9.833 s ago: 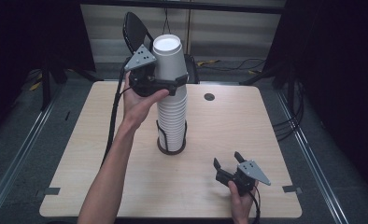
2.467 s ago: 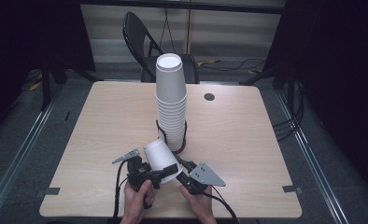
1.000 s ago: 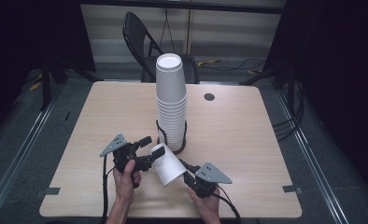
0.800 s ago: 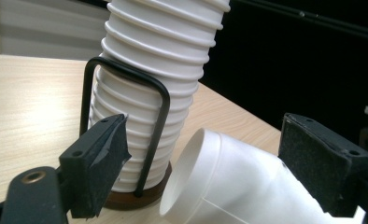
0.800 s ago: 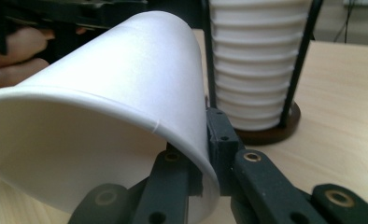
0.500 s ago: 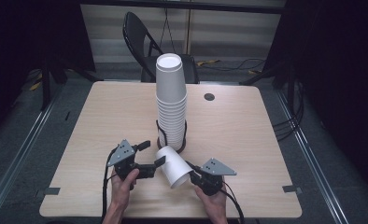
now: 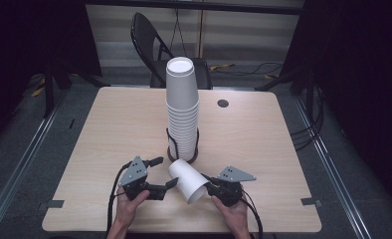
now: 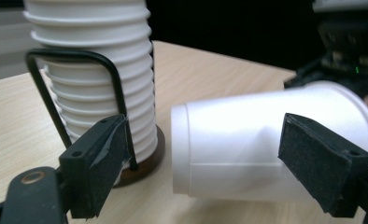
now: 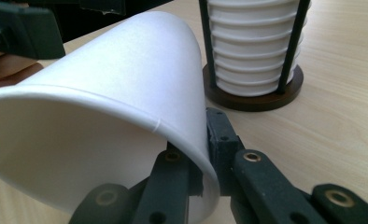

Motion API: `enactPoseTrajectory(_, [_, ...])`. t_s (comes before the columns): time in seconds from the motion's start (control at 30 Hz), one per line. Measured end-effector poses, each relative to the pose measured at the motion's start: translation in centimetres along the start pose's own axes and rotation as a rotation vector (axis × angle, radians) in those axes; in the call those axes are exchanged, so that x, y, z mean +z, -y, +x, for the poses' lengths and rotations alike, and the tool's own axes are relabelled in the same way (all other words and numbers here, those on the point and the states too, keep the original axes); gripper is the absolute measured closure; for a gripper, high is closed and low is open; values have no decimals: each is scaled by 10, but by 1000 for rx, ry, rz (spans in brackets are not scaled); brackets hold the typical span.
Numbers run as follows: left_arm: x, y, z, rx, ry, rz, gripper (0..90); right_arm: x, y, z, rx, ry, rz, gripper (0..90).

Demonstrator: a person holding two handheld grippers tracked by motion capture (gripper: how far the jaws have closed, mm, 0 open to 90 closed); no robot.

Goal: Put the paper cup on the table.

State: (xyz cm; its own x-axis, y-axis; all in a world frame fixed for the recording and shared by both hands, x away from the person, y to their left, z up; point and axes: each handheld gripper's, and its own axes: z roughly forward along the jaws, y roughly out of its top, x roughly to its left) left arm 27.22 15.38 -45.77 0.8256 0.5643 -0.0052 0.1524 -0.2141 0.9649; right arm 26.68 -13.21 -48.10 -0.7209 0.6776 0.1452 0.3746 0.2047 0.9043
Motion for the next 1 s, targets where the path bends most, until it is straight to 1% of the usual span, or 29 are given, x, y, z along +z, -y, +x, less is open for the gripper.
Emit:
enactPoseTrajectory(0.03, [0,1,-2,15,0,3,155,0,0,-1,-2,-5,11,868])
enactPoseTrajectory(0.07, [0,2,-3,24,11,10,154,-1,0,-1,-4,-11,30,868])
enactPoseTrajectory(0.13, [1,5,-5,41,43,22,154,-1,0,-3,-8,-21,47,868])
enactPoseTrajectory(0.17, [2,6,-6,52,43,35,154,-2,0,-4,-4,-28,57,868])
enactPoseTrajectory(0.23, [4,8,-6,65,38,46,155,-3,-2,-7,-1,-31,77,868])
enactPoseTrajectory(0.33, [4,9,-7,101,41,46,155,-3,-6,-11,16,-38,116,869])
enactPoseTrajectory(0.4, [3,9,-9,132,47,50,154,-4,-9,-14,12,-53,136,869])
enactPoseTrajectory(0.43, [3,10,-11,150,59,52,155,-4,-11,-14,12,-54,142,870])
enactPoseTrajectory(0.5, [4,10,-13,186,66,71,155,-5,-15,-17,14,-72,154,870])
enactPoseTrajectory(0.53, [5,10,-14,204,62,77,156,-6,-17,-18,14,-78,159,870])
enactPoseTrajectory(0.57, [5,10,-16,226,47,76,156,-6,-19,-18,10,-83,164,870])
enactPoseTrajectory(0.63, [6,10,-19,257,48,75,156,-6,-22,-18,0,-101,179,869])
enactPoseTrajectory(0.67, [6,10,-20,266,45,73,156,-6,-22,-18,1,-110,185,870])
enactPoseTrajectory(0.7, [6,10,-22,290,45,77,156,-6,-23,-18,1,-110,189,870])
enactPoseTrajectory(0.73, [7,10,-25,303,47,86,156,-6,-23,-17,1,-119,195,870])
enactPoseTrajectory(0.77, [8,11,-27,325,46,93,156,-5,-23,-17,-1,-129,200,870])
enactPoseTrajectory(0.83, [10,11,-31,359,44,111,155,-5,-23,-17,-4,-132,211,870])
enactPoseTrajectory(0.87, [11,11,-32,369,37,118,151,-5,-23,-18,-5,-137,217,870])
enactPoseTrajectory(0.97, [14,11,-36,376,8,136,152,-6,-24,-19,-3,-134,220,870])
enactPoseTrajectory(1.0, [14,11,-37,392,-1,145,150,-7,-25,-20,4,-134,223,870])
